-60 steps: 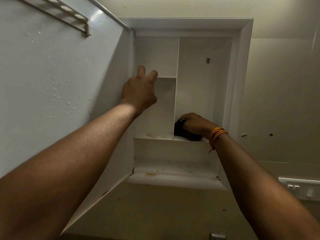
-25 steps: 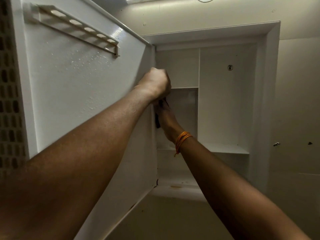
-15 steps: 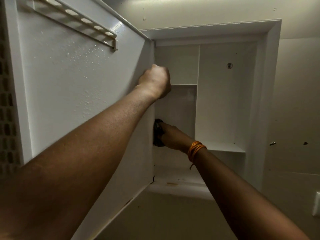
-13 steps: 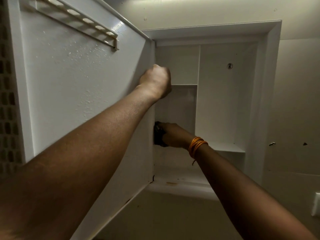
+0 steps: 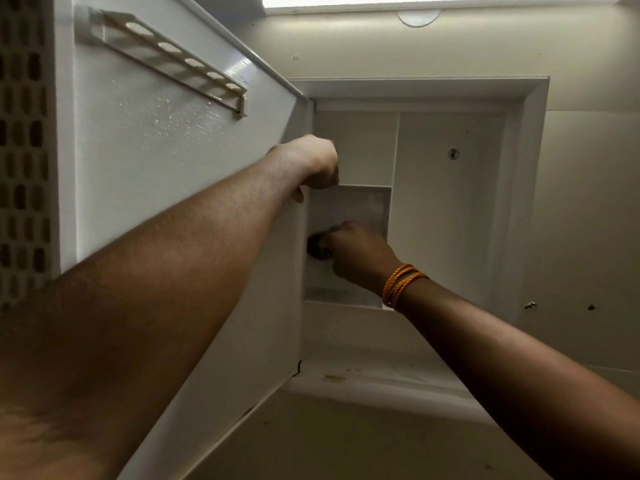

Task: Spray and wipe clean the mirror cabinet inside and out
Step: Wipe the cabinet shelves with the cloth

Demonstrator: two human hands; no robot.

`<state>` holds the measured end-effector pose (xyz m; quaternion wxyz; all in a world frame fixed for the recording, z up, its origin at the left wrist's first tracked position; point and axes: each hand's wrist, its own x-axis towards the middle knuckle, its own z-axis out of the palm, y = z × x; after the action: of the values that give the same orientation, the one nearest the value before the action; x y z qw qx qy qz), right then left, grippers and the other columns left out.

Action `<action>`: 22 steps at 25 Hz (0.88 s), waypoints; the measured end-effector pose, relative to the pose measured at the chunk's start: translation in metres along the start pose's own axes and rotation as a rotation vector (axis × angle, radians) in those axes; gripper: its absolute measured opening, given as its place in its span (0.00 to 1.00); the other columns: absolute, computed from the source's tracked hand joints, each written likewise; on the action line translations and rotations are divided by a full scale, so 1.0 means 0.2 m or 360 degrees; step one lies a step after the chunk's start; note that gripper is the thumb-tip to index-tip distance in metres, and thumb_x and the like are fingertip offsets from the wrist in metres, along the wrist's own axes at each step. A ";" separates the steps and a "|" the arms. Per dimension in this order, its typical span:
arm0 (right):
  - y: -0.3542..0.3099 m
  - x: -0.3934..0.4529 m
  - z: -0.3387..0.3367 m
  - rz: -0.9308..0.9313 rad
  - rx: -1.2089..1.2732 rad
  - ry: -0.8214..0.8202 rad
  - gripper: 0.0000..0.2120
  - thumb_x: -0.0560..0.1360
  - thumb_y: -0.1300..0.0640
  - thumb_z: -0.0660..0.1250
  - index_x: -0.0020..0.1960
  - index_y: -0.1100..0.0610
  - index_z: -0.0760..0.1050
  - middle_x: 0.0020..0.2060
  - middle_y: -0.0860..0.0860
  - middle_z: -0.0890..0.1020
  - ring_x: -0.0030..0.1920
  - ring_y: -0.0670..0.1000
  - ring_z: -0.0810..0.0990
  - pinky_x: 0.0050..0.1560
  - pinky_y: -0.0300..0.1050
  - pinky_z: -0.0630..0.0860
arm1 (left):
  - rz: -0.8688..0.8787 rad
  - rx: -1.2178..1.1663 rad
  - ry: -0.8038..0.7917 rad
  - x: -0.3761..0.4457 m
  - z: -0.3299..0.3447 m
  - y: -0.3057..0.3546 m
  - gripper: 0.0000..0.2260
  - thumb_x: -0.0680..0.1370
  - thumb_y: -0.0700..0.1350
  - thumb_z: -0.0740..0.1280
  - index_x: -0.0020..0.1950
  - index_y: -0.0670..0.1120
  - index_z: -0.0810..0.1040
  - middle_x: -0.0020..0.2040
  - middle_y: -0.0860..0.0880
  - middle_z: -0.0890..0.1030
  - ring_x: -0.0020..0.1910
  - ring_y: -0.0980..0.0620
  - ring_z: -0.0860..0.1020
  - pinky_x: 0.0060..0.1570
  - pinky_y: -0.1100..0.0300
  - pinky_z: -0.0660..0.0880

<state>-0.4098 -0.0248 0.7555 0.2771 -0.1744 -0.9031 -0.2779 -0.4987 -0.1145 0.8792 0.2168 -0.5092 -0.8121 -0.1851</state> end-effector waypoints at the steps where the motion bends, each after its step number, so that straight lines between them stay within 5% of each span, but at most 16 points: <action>1: 0.02 0.03 0.02 -0.0103 -0.0102 0.0197 0.14 0.79 0.61 0.61 0.58 0.61 0.82 0.55 0.59 0.83 0.59 0.62 0.80 0.50 0.57 0.82 | -0.0008 -0.0029 -0.0025 0.00 -0.01 0.00 0.10 0.79 0.44 0.66 0.58 0.49 0.83 0.56 0.47 0.81 0.38 0.43 0.84 0.30 0.53 0.82; 6: 0.13 0.19 0.18 -0.0504 -0.0714 0.0576 0.15 0.81 0.61 0.59 0.59 0.64 0.82 0.57 0.61 0.82 0.64 0.65 0.77 0.60 0.64 0.76 | 0.0011 -0.0025 -0.0087 0.00 -0.01 -0.01 0.12 0.77 0.39 0.68 0.59 0.48 0.83 0.56 0.47 0.82 0.42 0.45 0.84 0.28 0.60 0.78; 9: 0.18 0.24 0.26 -0.0621 -0.0895 0.0368 0.14 0.77 0.58 0.70 0.61 0.60 0.82 0.61 0.59 0.81 0.67 0.64 0.76 0.66 0.63 0.75 | -0.0016 -0.0051 -0.0047 0.01 0.02 0.00 0.12 0.78 0.39 0.68 0.60 0.47 0.82 0.58 0.46 0.81 0.42 0.44 0.84 0.34 0.55 0.82; 13: 0.19 0.28 0.25 -0.0543 -0.1247 0.0100 0.19 0.76 0.60 0.72 0.66 0.61 0.79 0.70 0.63 0.72 0.72 0.71 0.66 0.67 0.69 0.70 | -0.0082 -0.0136 -0.0015 0.03 0.04 0.00 0.10 0.79 0.41 0.68 0.60 0.47 0.82 0.56 0.45 0.80 0.41 0.44 0.84 0.36 0.53 0.84; 16: 0.15 0.29 0.11 -0.0582 -0.1621 0.0058 0.15 0.77 0.61 0.67 0.63 0.61 0.81 0.66 0.65 0.76 0.69 0.72 0.68 0.65 0.70 0.69 | -0.0093 -0.0135 -0.0013 0.02 0.04 0.01 0.06 0.78 0.42 0.70 0.54 0.45 0.83 0.52 0.44 0.82 0.37 0.44 0.84 0.29 0.55 0.82; 20: 0.13 0.29 -0.09 -0.1266 -0.1957 0.0005 0.10 0.74 0.61 0.69 0.52 0.54 0.85 0.51 0.53 0.85 0.60 0.62 0.79 0.64 0.59 0.75 | -0.0109 -0.0228 -0.0079 0.00 0.01 0.02 0.02 0.75 0.39 0.73 0.46 0.41 0.83 0.46 0.41 0.82 0.32 0.42 0.84 0.31 0.51 0.83; 22: 0.16 0.29 -0.13 -0.1311 -0.2107 -0.0055 0.10 0.74 0.63 0.69 0.53 0.56 0.83 0.51 0.54 0.85 0.59 0.62 0.79 0.65 0.58 0.74 | -0.0101 -0.0361 -0.0132 -0.02 0.00 0.01 0.02 0.75 0.36 0.71 0.46 0.40 0.83 0.45 0.40 0.82 0.32 0.42 0.84 0.31 0.51 0.83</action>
<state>-0.4298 -0.0066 0.8217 -0.0241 0.0416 -0.5454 -0.8368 -0.4948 -0.1160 0.8773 0.1179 -0.5117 -0.8099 -0.2614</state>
